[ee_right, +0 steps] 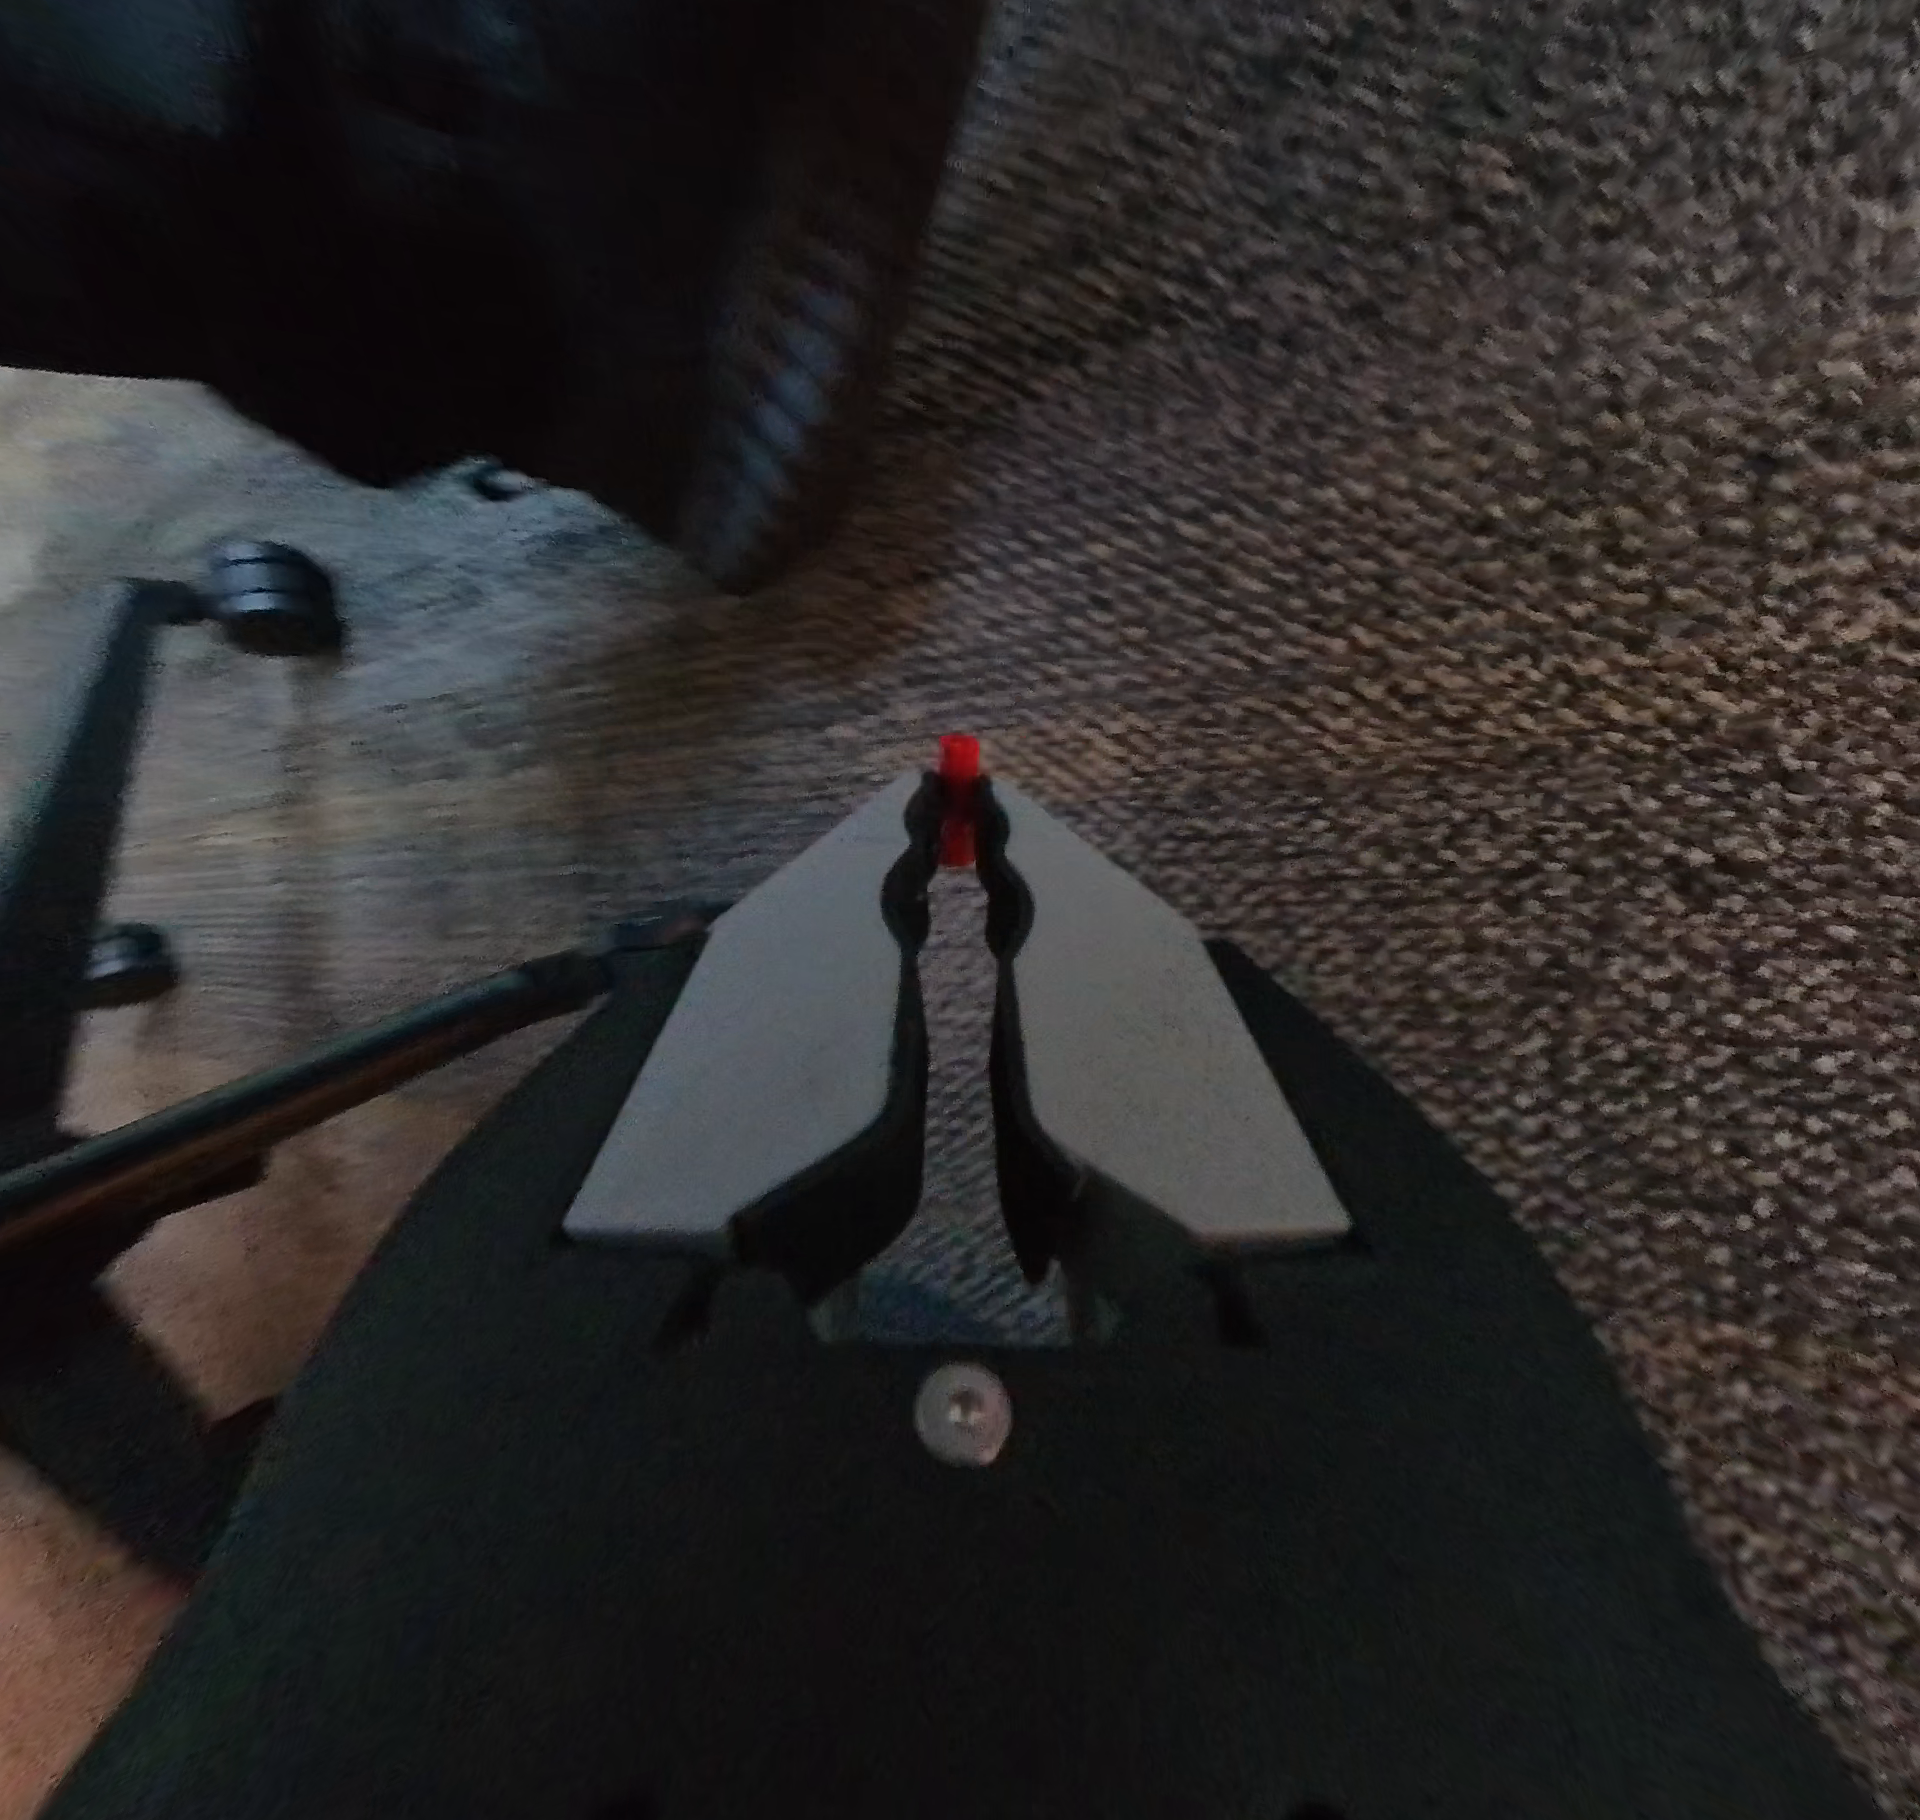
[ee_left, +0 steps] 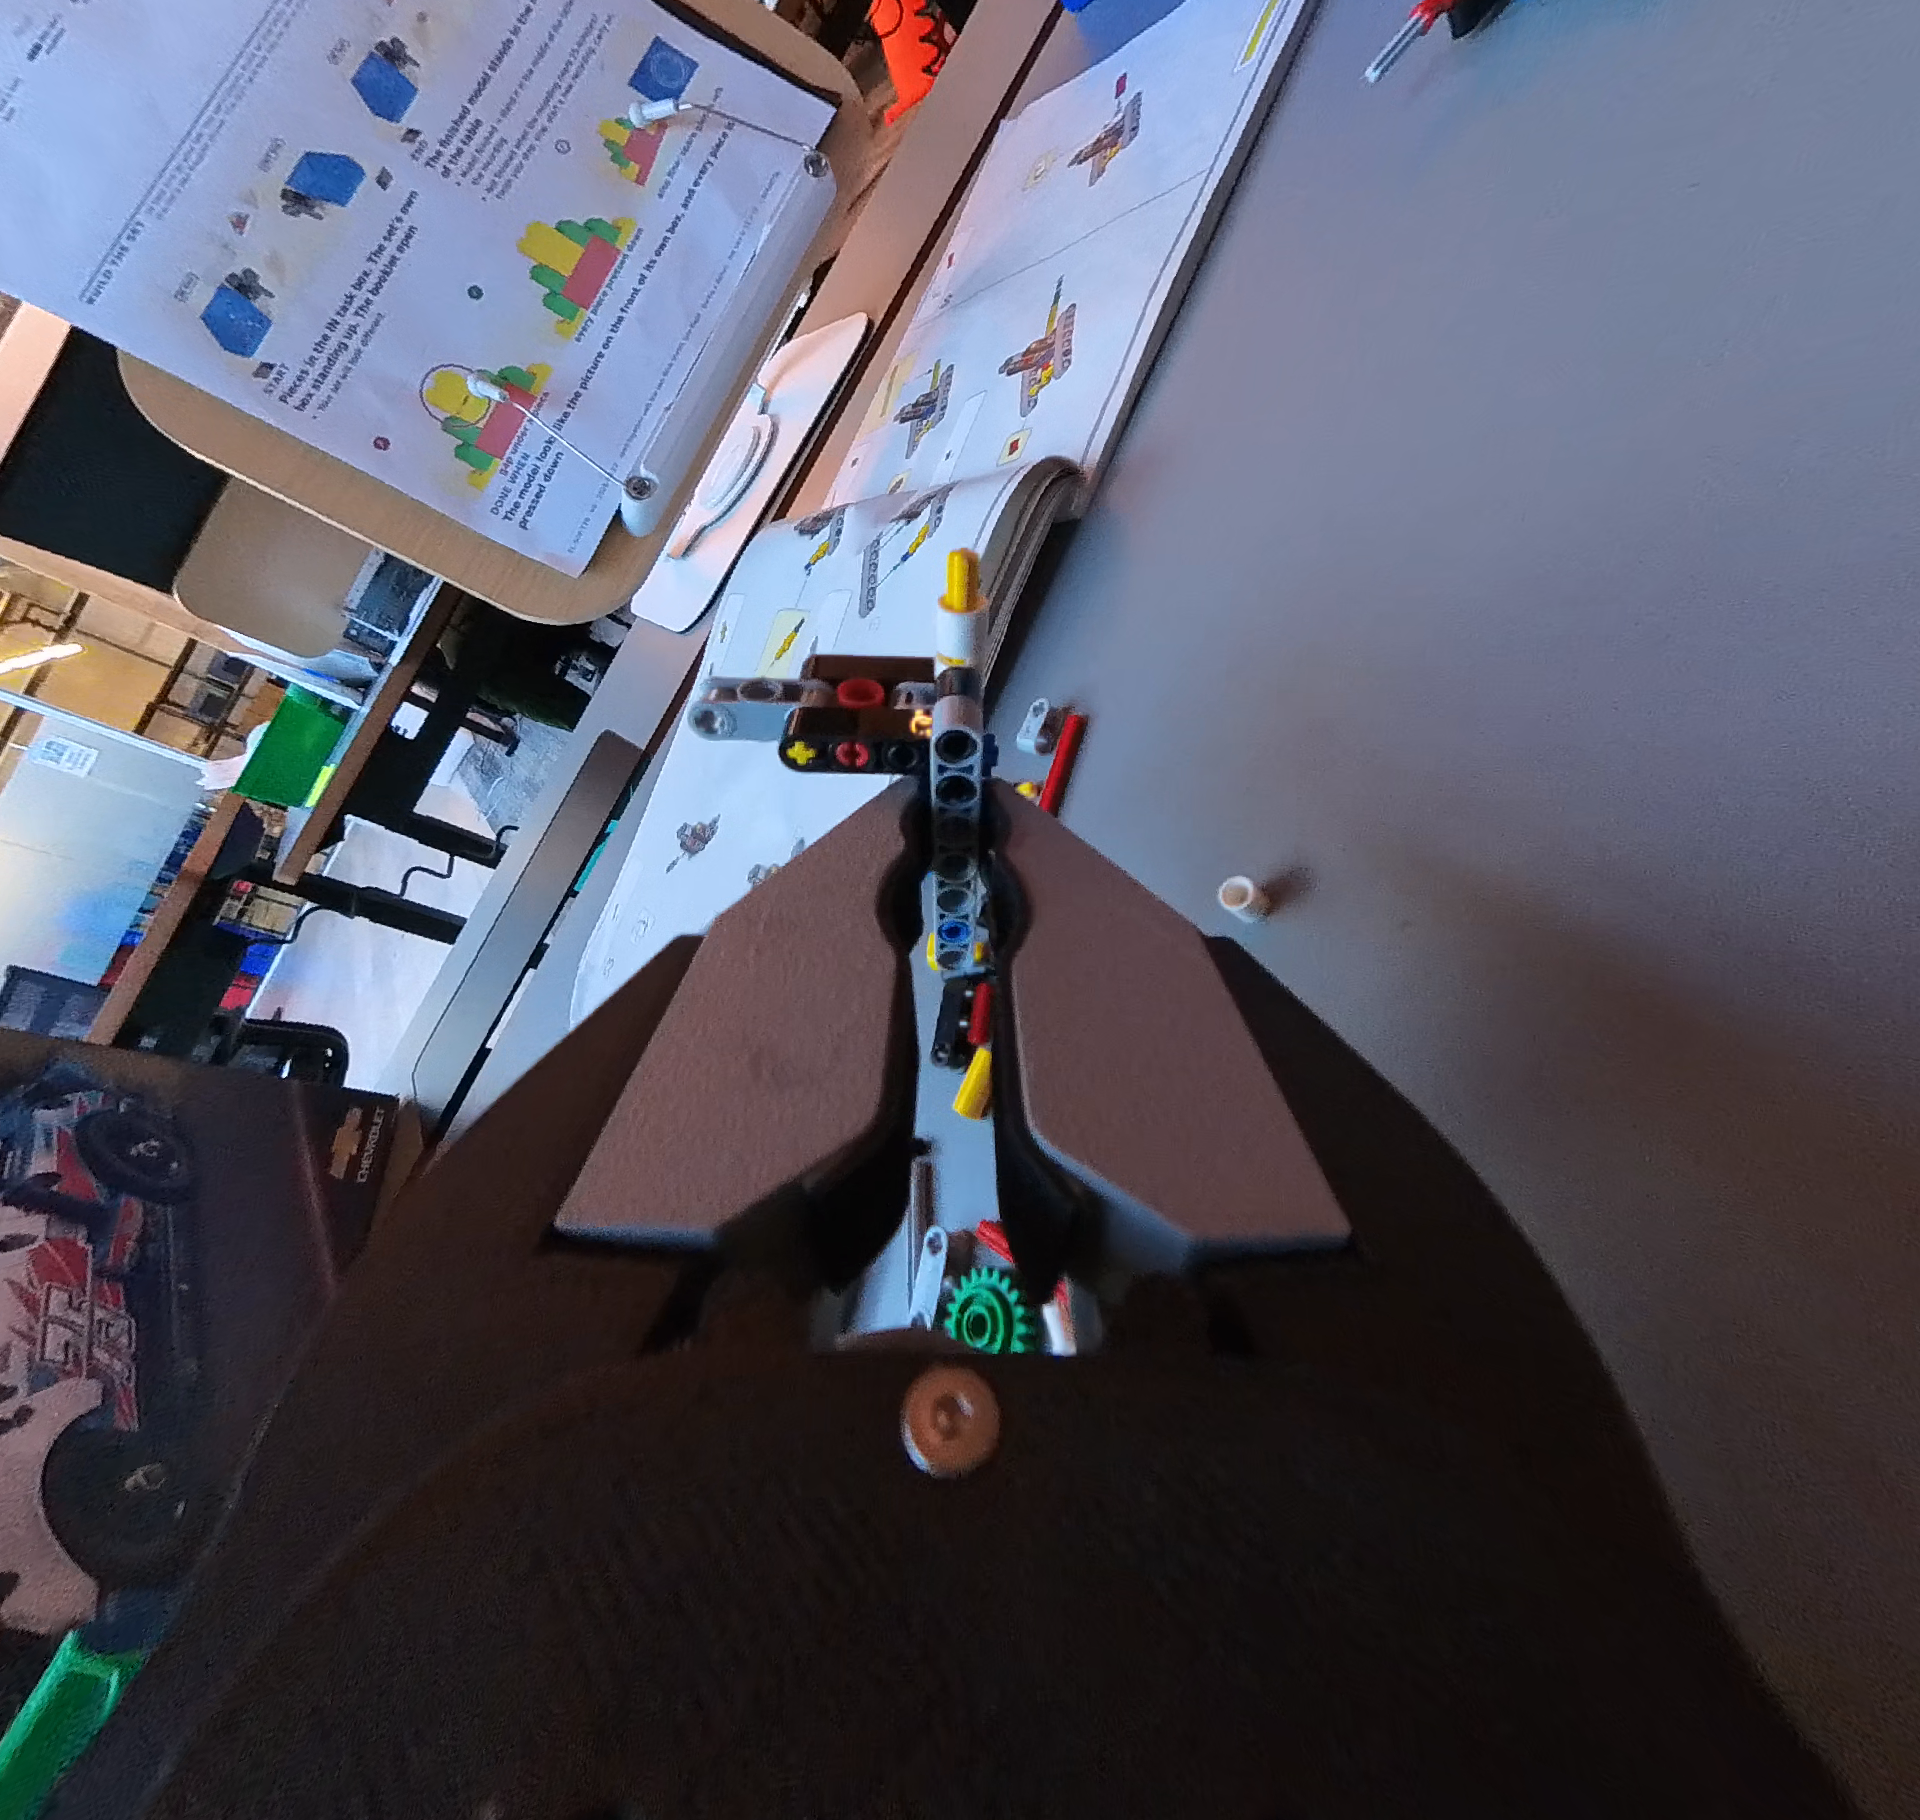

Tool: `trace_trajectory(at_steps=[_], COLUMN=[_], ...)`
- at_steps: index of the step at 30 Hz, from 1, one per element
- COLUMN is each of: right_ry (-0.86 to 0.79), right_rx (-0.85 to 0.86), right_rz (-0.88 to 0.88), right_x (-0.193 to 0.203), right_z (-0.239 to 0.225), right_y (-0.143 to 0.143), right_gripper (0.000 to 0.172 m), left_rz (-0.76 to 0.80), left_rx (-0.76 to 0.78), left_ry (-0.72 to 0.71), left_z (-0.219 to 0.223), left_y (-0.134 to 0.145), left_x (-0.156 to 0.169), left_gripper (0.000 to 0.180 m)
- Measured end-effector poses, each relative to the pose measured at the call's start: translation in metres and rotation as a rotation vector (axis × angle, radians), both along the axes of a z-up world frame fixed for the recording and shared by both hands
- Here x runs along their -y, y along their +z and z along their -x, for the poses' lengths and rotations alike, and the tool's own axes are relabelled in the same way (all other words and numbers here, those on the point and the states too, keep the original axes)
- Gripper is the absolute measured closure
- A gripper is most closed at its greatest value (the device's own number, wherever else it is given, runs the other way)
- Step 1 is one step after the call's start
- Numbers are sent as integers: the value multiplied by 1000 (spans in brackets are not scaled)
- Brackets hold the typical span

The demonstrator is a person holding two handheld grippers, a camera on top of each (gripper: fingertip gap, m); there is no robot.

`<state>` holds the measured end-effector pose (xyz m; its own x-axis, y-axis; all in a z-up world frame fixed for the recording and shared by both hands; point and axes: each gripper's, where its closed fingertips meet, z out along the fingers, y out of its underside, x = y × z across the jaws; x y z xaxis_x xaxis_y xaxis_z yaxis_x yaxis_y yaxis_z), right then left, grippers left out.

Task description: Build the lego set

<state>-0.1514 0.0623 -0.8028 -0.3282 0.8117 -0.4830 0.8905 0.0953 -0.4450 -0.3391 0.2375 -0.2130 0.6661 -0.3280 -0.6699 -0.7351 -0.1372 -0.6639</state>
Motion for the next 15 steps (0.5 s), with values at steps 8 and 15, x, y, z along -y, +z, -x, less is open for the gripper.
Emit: trace_trajectory(at_steps=[8,15], right_ry=[156,-78], right_rx=[-187,-531], right_rz=[81,38], right_x=[102,117], right_z=[-70,-91], right_y=[235,483], right_gripper=[168,169], left_rz=[10,-54], left_rx=[86,17], left_ry=[76,163], left_z=[14,6], left_y=[-4,0], left_x=[3,8], left_gripper=[176,176])
